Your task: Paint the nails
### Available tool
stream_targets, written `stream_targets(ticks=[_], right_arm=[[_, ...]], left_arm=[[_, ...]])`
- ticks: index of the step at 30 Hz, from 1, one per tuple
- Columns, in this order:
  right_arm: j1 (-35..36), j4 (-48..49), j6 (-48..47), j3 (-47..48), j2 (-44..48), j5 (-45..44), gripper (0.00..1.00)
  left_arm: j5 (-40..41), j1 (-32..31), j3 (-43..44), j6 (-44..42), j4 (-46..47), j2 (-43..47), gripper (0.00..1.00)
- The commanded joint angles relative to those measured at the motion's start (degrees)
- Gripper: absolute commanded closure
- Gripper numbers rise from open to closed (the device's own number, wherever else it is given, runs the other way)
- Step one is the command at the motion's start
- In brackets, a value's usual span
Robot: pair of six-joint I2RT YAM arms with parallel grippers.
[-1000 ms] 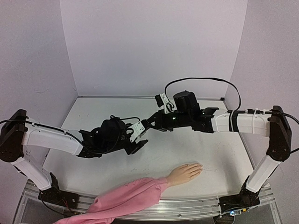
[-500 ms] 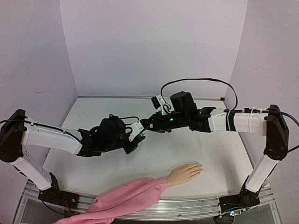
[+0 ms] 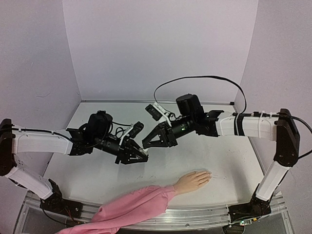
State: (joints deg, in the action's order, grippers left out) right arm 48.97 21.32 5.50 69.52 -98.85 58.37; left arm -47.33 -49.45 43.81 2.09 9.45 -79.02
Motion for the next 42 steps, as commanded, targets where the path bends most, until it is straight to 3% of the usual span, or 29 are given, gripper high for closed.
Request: stream_targets(ticks=[1,5,9,10,11,14,17,20,23,32,39,42], right_arm=[[0.5,-2.9,-0.7,1.0,1.8,-9.8,0.93],[0.5,-3.7,2.9,0.0,4.9,-24.3,0.65],[0.5,-4.0,5.9,-2.0,8.0,-32.8,0.10],[0.5,-3.9,7.1,-2.3,8.7,-35.5,0.03],[0.5,-3.7,8.7,-2.8,9.3,-38.4,0.02],[0.5,0.0,17.2,-4.3,10.6,-46.6,0.02],[0.5,3.8,23.6,-4.0,9.1,-47.0,0.02],[0.7,8.5,28.8,-3.1,6.3,-40.6,0.02],[2.3,11.6,31.4,-2.8,5.3,-44.8,0.03],[4.3,11.6,33.1,-0.3,1.7,-49.9,0.31],[5.4,11.8,32.0,3.9,-1.8,-49.3,0.39],[5.6,12.0,32.6,4.9,-3.4,-48.3,0.54]], left_arm=[[9.0,0.0,0.5,3.2,6.4,5.6,1.00],[30.4,0.0,-2.0,0.9,5.5,9.2,1.00],[43.3,-0.1,-3.3,-0.2,4.9,11.9,1.00],[45.9,-0.1,-3.5,-0.3,4.8,12.5,1.00],[47.7,-0.1,-3.6,-0.4,4.8,12.9,1.00],[53.3,-0.4,-3.5,-0.1,4.8,13.1,1.00],[57.6,-1.7,-2.3,-1.4,4.8,11.7,1.00],[62.3,-4.1,-0.5,-4.9,4.9,9.1,1.00],[65.0,-6.1,2.0,-8.0,4.8,6.1,1.00],[66.1,-8.0,4.7,-8.3,4.8,0.4,1.00],[66.2,-8.9,5.8,-7.8,4.8,-1.7,1.00],[66.1,-9.0,5.9,-8.1,4.7,-1.6,1.00]])
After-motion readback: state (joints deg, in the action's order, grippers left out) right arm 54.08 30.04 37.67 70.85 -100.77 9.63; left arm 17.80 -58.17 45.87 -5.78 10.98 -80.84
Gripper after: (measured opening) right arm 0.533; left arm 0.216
